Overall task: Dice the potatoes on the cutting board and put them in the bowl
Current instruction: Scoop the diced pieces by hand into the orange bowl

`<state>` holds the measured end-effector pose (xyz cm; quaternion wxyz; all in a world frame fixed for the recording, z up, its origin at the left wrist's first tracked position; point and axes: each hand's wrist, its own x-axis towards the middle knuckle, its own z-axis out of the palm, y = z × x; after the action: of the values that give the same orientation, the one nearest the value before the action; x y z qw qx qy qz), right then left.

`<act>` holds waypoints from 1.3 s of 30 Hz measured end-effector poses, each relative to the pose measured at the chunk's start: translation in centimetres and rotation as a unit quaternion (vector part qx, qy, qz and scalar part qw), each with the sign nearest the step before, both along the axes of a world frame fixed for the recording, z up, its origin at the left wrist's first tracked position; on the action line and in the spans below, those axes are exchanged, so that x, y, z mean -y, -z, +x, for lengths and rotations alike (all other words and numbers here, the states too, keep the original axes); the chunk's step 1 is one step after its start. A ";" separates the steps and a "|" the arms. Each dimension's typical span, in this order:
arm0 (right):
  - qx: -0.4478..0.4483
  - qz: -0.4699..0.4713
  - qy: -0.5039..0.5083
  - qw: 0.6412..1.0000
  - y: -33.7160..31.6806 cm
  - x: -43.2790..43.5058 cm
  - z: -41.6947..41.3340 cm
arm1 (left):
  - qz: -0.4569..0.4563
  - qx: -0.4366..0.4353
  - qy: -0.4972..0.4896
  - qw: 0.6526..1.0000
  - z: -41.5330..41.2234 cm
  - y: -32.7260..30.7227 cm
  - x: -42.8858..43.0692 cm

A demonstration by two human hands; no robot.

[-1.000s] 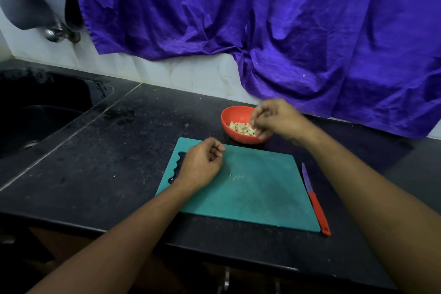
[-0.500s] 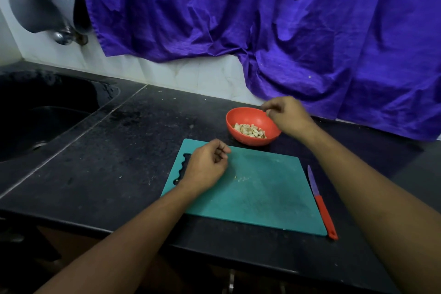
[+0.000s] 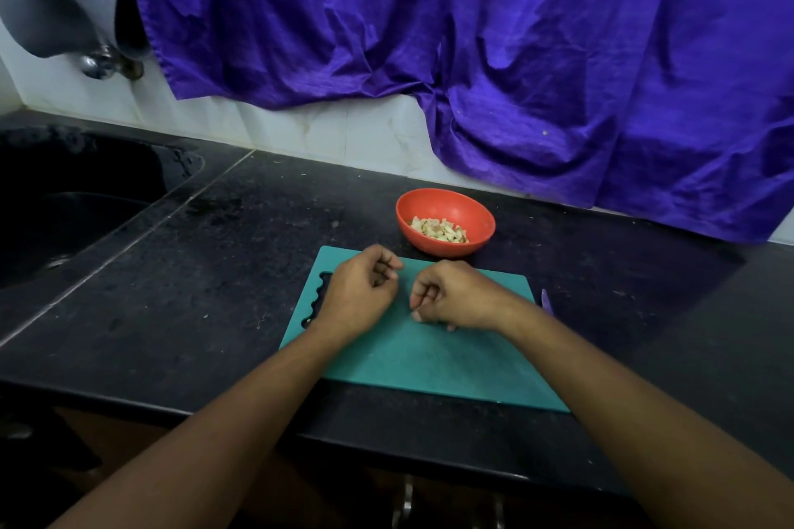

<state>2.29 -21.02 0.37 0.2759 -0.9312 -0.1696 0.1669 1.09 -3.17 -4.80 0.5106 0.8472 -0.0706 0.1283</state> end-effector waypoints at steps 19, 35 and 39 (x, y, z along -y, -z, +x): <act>0.268 0.187 0.240 0.914 -8.1 3.6 4.7 | -0.022 -0.012 0.003 1.000 -0.6 -0.2 0.0; 0.211 -0.157 0.067 0.963 -6.0 2.0 9.0 | -0.021 -0.012 0.009 1.000 -0.4 -0.1 -0.1; 0.318 -0.009 0.101 0.942 -6.7 3.5 7.0 | -0.033 -0.013 0.015 0.999 -0.4 -0.2 -0.1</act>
<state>9.34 -24.54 7.05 0.2150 -0.9504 -0.1519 -0.1658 0.71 -3.03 -4.63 0.5410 0.8303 -0.0727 0.1120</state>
